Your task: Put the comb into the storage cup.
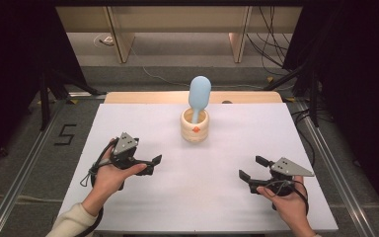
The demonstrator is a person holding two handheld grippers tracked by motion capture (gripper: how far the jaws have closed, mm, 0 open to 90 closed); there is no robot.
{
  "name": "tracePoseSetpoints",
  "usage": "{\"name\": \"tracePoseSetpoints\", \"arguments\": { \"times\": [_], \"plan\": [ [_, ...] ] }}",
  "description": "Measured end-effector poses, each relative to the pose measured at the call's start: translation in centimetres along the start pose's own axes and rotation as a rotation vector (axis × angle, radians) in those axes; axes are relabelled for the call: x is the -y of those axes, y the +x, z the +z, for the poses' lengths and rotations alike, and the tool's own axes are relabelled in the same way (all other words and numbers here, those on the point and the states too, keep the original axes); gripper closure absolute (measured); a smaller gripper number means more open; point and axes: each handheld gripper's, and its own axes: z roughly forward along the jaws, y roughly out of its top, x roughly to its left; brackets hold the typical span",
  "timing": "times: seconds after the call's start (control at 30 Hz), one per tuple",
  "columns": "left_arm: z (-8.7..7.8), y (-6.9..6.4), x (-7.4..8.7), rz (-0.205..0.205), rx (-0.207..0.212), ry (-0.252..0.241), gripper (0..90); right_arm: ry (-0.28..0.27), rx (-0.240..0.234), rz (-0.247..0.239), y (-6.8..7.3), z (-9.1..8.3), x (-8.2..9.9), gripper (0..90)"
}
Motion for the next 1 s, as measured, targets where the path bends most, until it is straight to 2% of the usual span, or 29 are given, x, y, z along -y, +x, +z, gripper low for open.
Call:
{"name": "tracePoseSetpoints", "arguments": {
  "times": [0.43,0.67,0.77,1.0],
  "plan": [
    [-1.4,1.0,2.5,0.007,-0.016,0.003,0.0,0.009,-0.006,0.001,0.0,0.0,0.1,16.7],
    [-2.1,1.5,3.5,-0.003,-0.024,0.002,0.0,0.013,-0.007,0.000,0.0,0.1,0.2,16.7],
    [-2.3,1.6,3.9,-0.026,-0.018,-0.001,0.0,0.019,-0.009,-0.006,0.0,0.1,0.2,16.7],
    [-2.4,1.6,4.5,-0.021,-0.024,0.014,0.0,0.023,-0.015,-0.006,0.1,0.3,0.3,16.7]
  ]
}}
